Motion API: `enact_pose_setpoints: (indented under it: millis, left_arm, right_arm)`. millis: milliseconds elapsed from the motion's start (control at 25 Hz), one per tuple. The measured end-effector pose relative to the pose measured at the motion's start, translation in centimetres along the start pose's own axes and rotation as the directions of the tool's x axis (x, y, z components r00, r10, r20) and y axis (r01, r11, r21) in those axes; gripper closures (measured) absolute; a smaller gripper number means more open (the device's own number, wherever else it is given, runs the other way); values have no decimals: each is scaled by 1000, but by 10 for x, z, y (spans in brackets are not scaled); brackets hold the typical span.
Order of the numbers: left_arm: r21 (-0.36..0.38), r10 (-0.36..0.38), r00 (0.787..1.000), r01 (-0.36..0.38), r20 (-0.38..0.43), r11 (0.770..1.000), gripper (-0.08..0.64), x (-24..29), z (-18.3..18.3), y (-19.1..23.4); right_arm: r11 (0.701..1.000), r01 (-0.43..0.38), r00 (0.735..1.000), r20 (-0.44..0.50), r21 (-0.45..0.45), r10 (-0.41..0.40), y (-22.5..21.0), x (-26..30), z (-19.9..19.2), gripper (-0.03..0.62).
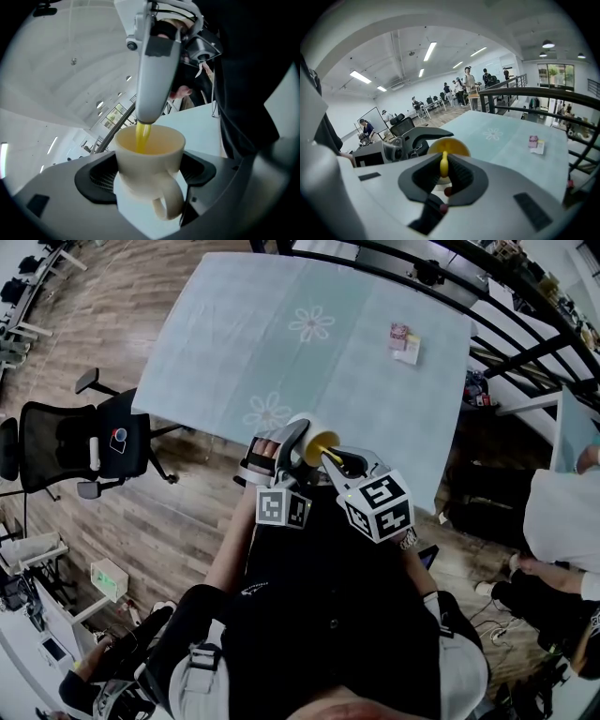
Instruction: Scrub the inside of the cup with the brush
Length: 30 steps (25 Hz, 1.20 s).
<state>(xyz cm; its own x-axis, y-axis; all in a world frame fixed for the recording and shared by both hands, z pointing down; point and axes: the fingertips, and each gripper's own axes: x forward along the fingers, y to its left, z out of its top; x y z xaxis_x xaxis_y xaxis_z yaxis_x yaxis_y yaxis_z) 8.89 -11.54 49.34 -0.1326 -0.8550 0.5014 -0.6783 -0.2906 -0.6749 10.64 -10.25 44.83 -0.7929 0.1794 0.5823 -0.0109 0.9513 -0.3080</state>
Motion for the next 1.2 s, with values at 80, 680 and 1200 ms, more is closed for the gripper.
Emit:
enact_pose_setpoints:
  millis: [80, 680, 1200]
  left_arm:
    - [-4, -3, 1000, 3, 7, 1000, 156, 1, 2, -1]
    - [27, 11, 1000, -11, 7, 1000, 156, 13, -24, 32]
    - [47, -81, 993, 77, 81, 996, 156, 28, -44, 57]
  right_arm:
    - [999, 22, 1000, 16, 23, -23, -8, -3, 2, 554]
    - [991, 114, 993, -18, 67, -113, -26, 4, -4, 554]
    - [989, 103, 995, 0, 103, -103, -2, 38, 41, 554]
